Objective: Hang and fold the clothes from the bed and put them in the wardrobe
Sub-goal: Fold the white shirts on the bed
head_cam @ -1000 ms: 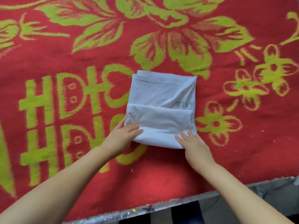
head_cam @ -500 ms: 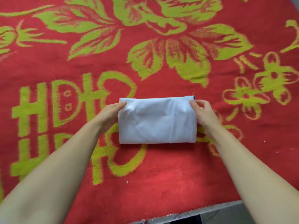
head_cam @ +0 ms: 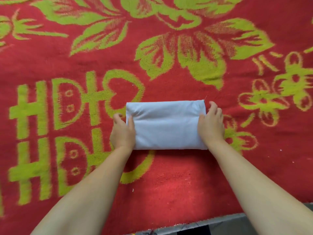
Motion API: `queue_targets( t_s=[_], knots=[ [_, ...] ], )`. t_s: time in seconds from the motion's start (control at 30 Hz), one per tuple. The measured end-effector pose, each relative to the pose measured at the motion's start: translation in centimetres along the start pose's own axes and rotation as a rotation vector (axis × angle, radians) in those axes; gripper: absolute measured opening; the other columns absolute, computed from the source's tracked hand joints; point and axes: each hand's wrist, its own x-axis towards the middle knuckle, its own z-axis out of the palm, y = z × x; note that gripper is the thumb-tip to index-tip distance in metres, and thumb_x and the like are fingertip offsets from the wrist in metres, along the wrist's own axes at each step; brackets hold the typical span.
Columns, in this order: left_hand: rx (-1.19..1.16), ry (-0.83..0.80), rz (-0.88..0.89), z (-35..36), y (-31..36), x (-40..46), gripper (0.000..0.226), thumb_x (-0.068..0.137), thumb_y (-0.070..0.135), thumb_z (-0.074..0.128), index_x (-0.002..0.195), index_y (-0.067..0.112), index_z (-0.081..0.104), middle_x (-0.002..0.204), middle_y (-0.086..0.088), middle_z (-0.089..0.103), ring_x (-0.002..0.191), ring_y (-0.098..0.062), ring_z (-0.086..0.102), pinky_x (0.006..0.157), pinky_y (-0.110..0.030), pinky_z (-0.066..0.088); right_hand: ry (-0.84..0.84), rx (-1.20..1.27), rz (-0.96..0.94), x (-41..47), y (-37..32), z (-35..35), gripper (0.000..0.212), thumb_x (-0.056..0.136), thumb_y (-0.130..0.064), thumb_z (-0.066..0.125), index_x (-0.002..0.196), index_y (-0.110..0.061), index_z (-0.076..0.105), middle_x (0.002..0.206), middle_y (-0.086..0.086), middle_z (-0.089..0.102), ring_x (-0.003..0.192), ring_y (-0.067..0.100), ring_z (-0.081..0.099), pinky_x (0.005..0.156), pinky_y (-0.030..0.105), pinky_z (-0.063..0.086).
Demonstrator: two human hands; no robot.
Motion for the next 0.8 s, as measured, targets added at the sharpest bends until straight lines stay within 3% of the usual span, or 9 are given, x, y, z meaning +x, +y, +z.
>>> queue_targets(
  t_s=[0.1, 0.17, 0.2, 0.27, 0.33, 0.4, 0.5, 0.6, 0.8],
  knots=[
    [0.268, 0.031, 0.509, -1.1, -0.9, -2.1, 0.057, 0.088, 0.034, 0.046, 0.134, 0.0, 0.046, 0.131, -0.021, 0.051, 0.122, -0.035, 0.049, 0.103, -0.054, 0.033, -0.126, -0.336, -0.554, -3.3, 0.0, -0.8, 0.085, 0.084, -0.03, 0.059, 0.153, -0.013, 0.013, 0.159, 0.018, 0.011, 0.148, 0.034, -0.001, 0.114, 0.058, 0.009],
    [0.45, -0.134, 0.899, -0.4, -1.8, -4.6, 0.068, 0.077, 0.037, 0.047, 0.137, 0.003, 0.047, 0.141, -0.021, 0.046, 0.131, -0.033, 0.044, 0.101, -0.066, 0.034, -0.356, -0.542, -0.739, -5.5, 0.4, 0.1, 0.096, 0.081, -0.038, 0.056, 0.153, -0.025, -0.005, 0.159, 0.012, -0.016, 0.139, 0.03, -0.032, 0.108, 0.064, -0.016],
    [0.535, -0.229, 0.993, 0.0, -2.1, -5.7, 0.075, 0.07, 0.035, 0.055, 0.138, 0.005, 0.047, 0.145, -0.022, 0.041, 0.134, -0.035, 0.041, 0.098, -0.069, 0.034, -0.407, -0.613, -0.752, -6.0, 0.8, 0.8, 0.097, 0.082, -0.034, 0.056, 0.152, -0.029, -0.011, 0.158, 0.011, -0.023, 0.135, 0.031, -0.037, 0.103, 0.063, -0.023],
    [0.668, -0.338, 0.947, 0.8, -1.7, -6.4, 0.09, 0.054, 0.024, 0.071, 0.139, 0.008, 0.048, 0.147, -0.025, 0.037, 0.135, -0.039, 0.038, 0.098, -0.07, 0.033, -0.395, -0.638, -0.722, -5.6, 0.8, 1.6, 0.093, 0.086, -0.019, 0.052, 0.151, -0.031, -0.012, 0.158, 0.009, -0.023, 0.139, 0.037, -0.032, 0.101, 0.062, -0.026],
    [0.702, -0.292, 0.826, 1.0, 0.0, -5.7, 0.09, 0.053, 0.011, 0.076, 0.139, 0.01, 0.048, 0.146, -0.026, 0.037, 0.134, -0.039, 0.038, 0.097, -0.07, 0.031, -0.358, -0.613, -0.68, -4.4, 0.0, 1.9, 0.084, 0.09, -0.009, 0.044, 0.152, -0.03, -0.007, 0.16, 0.009, -0.017, 0.143, 0.04, -0.021, 0.105, 0.064, -0.019],
    [0.692, -0.255, 0.811, 1.1, 1.4, -4.5, 0.081, 0.073, 0.004, 0.065, 0.147, 0.015, 0.035, 0.153, -0.026, 0.02, 0.142, -0.039, 0.023, 0.104, -0.068, 0.022, -0.373, -0.635, -0.658, -3.5, -0.9, 1.9, 0.076, 0.093, -0.007, 0.037, 0.153, -0.028, -0.003, 0.16, 0.009, -0.013, 0.144, 0.041, -0.014, 0.108, 0.066, -0.009],
    [0.761, -0.445, 0.73, 0.4, 2.7, -3.8, 0.07, 0.093, 0.004, 0.035, 0.153, 0.024, 0.005, 0.159, -0.016, -0.011, 0.147, -0.031, -0.006, 0.114, -0.055, 0.006, -0.46, -0.672, -0.636, -3.2, -1.9, 0.8, 0.063, 0.098, -0.011, 0.029, 0.153, -0.03, 0.006, 0.161, 0.008, 0.0, 0.146, 0.039, -0.002, 0.11, 0.065, 0.003],
    [0.726, -0.508, 0.733, -2.3, 4.8, -3.4, 0.06, 0.097, 0.007, 0.033, 0.152, 0.021, 0.014, 0.159, -0.012, 0.009, 0.146, -0.028, 0.01, 0.114, -0.049, 0.021, -0.473, -0.647, -0.625, -2.8, -3.8, -1.9, 0.06, 0.099, -0.01, 0.03, 0.152, -0.029, 0.012, 0.156, 0.006, 0.019, 0.144, 0.033, 0.014, 0.111, 0.06, 0.015],
    [0.691, -0.484, 0.752, -11.1, 10.6, -4.4, 0.068, 0.092, 0.001, 0.042, 0.152, 0.018, 0.015, 0.151, -0.008, 0.03, 0.136, -0.027, 0.034, 0.1, -0.043, 0.039, -0.434, -0.714, -0.634, -4.8, -9.6, -11.4, 0.066, 0.098, -0.008, 0.042, 0.153, -0.026, 0.01, 0.154, 0.009, 0.026, 0.141, 0.033, 0.022, 0.108, 0.056, 0.025]
  ],
)
